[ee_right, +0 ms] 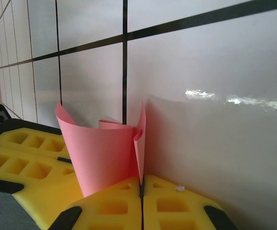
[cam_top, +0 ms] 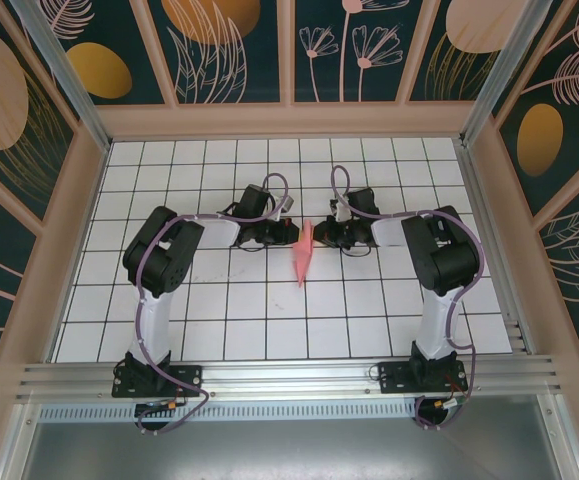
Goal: Fold a paper plane with a square sheet of paper (fold left side to right side)
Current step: Fold the wing for the fifth time at the center of the table.
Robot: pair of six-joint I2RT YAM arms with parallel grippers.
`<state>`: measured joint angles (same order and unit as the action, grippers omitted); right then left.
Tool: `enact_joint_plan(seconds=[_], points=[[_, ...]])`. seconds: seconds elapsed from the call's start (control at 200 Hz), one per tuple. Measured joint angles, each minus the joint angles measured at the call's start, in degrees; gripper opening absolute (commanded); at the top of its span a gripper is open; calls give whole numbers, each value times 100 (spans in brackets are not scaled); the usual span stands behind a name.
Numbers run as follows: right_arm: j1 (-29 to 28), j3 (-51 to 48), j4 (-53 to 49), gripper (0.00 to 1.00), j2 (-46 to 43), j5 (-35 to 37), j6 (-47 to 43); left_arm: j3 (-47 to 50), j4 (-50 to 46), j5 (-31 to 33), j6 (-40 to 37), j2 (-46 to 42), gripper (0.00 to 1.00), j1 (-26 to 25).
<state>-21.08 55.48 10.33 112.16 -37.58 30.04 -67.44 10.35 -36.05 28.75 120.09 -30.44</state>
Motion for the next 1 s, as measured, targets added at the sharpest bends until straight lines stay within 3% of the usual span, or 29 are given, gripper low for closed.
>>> enact_joint_plan(seconds=[0.27,0.581,0.716,1.001], points=[[-2,46,-28,18,-2,-4,-57,-66,39,-79,9,149,5,-4],[-15,90,-540,41,-385,463,-372,-74,57,-101,24,168,5,2],[-11,-46,-789,44,-953,717,-444,-74,57,-103,37,168,5,2],[-55,-905,-584,46,-1788,616,-101,-70,57,-177,205,74,20,-13]])
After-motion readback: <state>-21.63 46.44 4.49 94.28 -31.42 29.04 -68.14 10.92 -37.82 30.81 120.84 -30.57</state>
